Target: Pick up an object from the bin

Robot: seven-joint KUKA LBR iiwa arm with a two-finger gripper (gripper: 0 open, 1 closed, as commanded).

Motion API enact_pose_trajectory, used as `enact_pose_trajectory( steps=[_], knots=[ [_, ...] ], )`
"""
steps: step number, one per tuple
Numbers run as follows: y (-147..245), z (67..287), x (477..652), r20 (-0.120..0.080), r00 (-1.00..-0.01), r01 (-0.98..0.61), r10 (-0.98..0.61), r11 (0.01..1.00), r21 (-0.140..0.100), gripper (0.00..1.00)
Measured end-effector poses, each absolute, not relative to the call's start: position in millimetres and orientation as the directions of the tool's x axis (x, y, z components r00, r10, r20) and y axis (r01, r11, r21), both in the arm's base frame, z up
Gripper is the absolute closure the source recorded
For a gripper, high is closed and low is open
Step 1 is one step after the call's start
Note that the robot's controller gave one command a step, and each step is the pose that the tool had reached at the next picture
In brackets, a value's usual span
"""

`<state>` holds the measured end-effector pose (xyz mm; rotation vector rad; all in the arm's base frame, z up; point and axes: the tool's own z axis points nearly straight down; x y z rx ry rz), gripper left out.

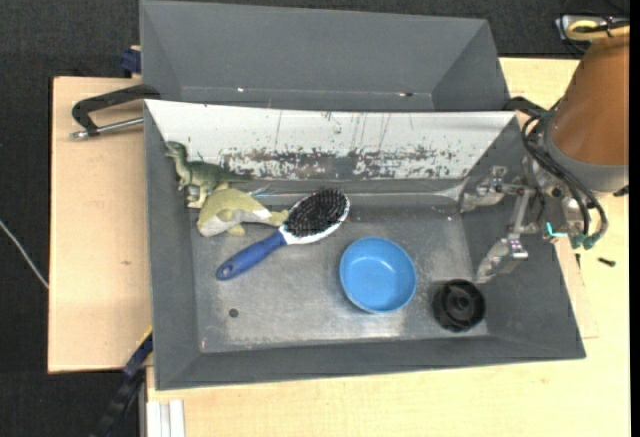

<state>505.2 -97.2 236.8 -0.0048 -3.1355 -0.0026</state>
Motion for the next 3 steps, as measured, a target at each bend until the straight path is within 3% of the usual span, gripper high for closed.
enact_pose_trajectory(
  steps=[1,2,3],
  knots=[
    [-110,92,496.4,-0.009,-0.985,-0.173,-0.173,0.985,-0.003,0.0],
    [-152,101,496.8,-0.005,-0.699,-0.715,-0.715,0.699,-0.005,0.0],
    [-117,105,493.7,-0.002,-0.584,-0.812,-0.812,0.584,0.0,0.0]
  ],
)
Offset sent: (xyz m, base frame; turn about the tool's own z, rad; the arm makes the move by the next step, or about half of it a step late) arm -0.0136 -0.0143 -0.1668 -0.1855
